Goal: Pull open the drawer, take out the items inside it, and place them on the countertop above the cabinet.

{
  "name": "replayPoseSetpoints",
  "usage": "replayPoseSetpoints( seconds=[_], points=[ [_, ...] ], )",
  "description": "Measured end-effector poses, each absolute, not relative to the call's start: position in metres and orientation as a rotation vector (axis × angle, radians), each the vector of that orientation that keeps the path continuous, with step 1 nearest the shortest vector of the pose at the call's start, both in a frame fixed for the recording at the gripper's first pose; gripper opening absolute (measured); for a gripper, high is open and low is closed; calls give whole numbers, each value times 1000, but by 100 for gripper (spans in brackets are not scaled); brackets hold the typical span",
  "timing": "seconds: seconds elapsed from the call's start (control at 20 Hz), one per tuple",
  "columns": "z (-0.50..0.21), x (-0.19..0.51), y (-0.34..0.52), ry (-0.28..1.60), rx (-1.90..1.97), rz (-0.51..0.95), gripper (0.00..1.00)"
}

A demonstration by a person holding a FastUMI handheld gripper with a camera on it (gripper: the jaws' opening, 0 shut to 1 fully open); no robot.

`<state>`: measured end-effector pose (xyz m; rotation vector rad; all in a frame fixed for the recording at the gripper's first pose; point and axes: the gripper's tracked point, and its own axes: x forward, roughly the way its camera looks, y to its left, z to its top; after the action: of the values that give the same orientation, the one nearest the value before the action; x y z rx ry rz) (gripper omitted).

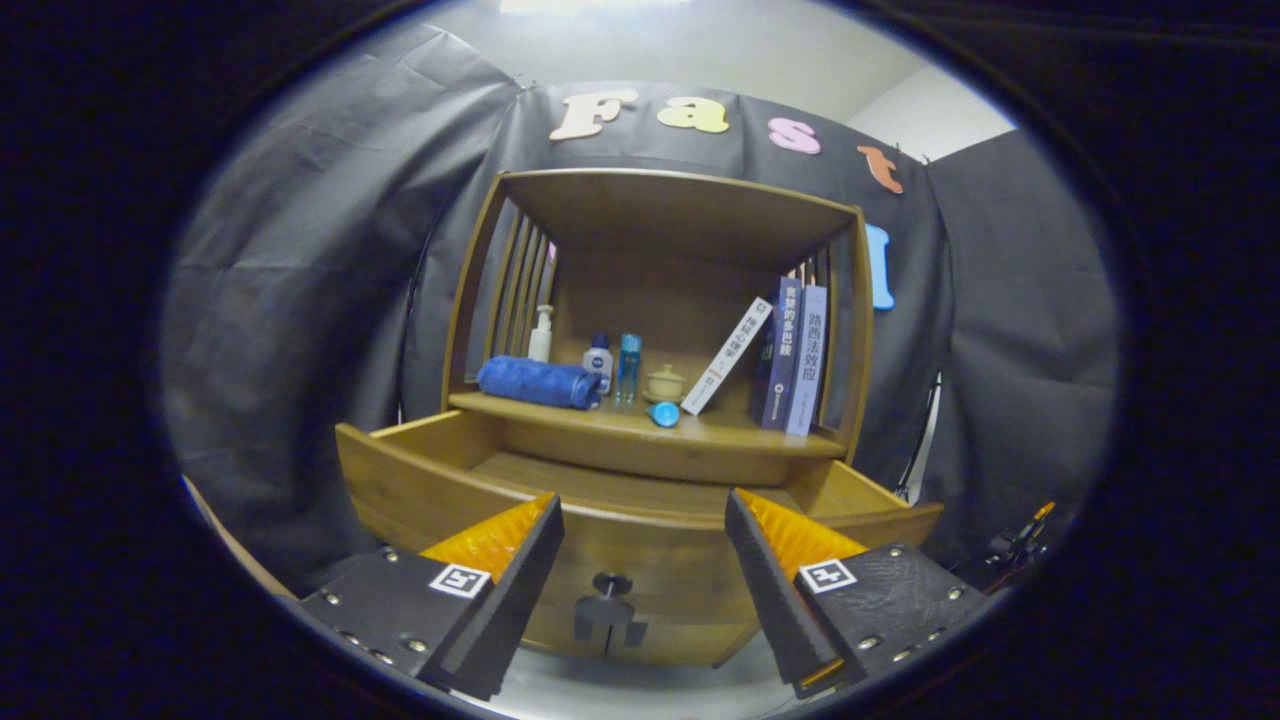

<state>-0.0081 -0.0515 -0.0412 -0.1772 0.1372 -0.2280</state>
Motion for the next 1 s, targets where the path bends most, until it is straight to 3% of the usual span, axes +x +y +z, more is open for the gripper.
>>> replayPoseSetpoints(
  seconds=[0.65,1.0],
  points=[
    [-107,13,-80,290,-84,-327,97],
    [-111,14,-82,267,-89,-330,96]
  ],
)
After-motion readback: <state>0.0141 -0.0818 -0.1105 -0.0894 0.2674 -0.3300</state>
